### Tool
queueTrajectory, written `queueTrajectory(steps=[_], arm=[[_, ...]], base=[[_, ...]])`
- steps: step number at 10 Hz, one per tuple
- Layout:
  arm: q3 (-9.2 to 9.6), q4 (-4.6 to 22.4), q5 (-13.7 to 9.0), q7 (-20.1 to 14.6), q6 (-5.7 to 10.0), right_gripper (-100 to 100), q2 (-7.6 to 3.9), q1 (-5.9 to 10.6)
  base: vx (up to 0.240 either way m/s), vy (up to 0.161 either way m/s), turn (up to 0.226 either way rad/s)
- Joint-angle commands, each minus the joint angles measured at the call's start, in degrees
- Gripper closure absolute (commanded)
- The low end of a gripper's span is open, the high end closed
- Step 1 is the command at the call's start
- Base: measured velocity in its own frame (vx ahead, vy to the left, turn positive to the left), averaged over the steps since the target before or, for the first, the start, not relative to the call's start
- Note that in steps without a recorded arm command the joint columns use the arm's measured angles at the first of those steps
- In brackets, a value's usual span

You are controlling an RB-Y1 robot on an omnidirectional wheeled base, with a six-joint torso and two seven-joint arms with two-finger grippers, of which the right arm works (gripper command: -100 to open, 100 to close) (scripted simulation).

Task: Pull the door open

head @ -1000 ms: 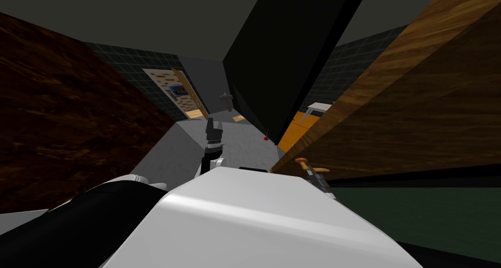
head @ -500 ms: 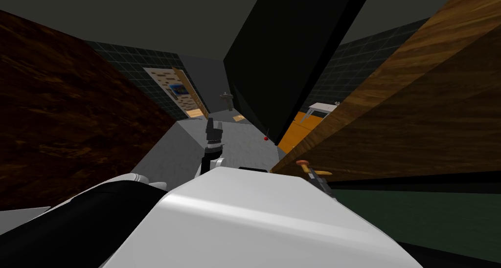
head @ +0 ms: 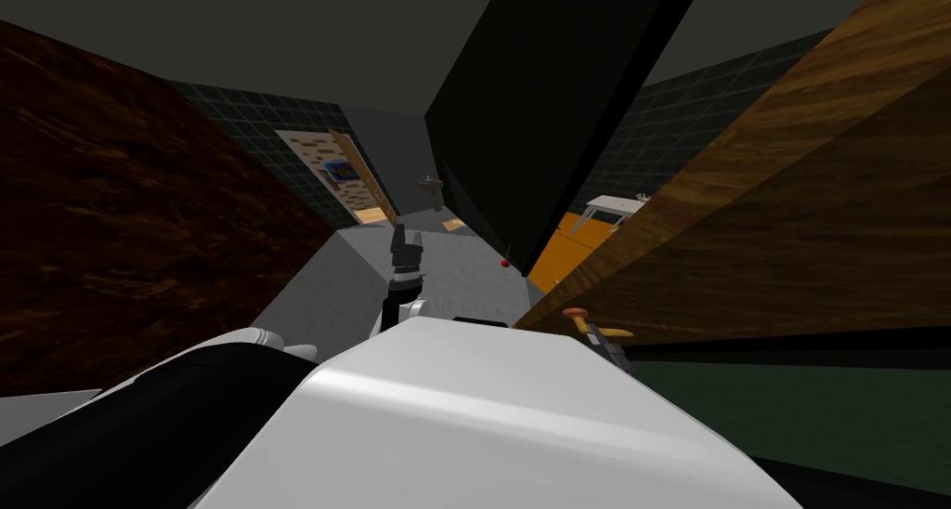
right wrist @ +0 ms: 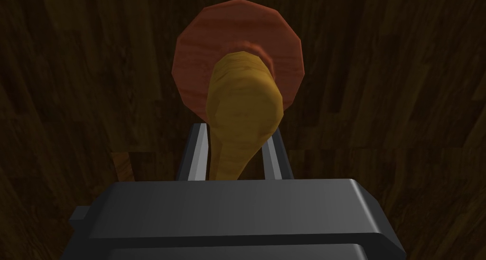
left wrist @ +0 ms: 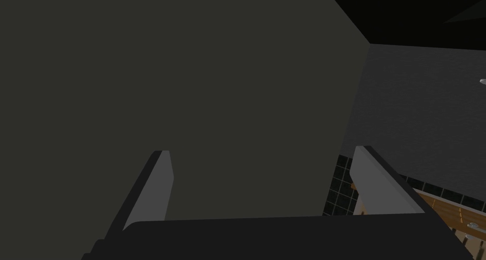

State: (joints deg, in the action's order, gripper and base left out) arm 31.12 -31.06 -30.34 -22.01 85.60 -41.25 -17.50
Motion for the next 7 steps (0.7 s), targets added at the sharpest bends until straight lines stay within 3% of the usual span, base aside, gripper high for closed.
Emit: queueTrajectory(steps=[1,2,3,4,6,7], arm=[[1.45,1.6,0.9,-0.5,1.87,100,1.61,0.24],[1.75,2.3,1.0,-0.5,2.82,100,1.83,0.01],[2.34,3.6,1.0,-0.7,4.74,100,2.24,-0.46],[2.34,5.2,1.0,-0.7,4.74,100,2.24,-0.46],[2.34,3.6,1.0,-0.7,4.74,100,2.24,-0.46],[2.89,4.9,1.0,-0.8,6.65,100,2.6,-0.96]], base=[[0.001,-0.008,0.021],[-0.004,-0.02,0.019],[-0.004,-0.039,0.013],[-0.005,-0.028,0.015],[0.003,-0.006,-0.003],[-0.015,-0.023,0.024]])
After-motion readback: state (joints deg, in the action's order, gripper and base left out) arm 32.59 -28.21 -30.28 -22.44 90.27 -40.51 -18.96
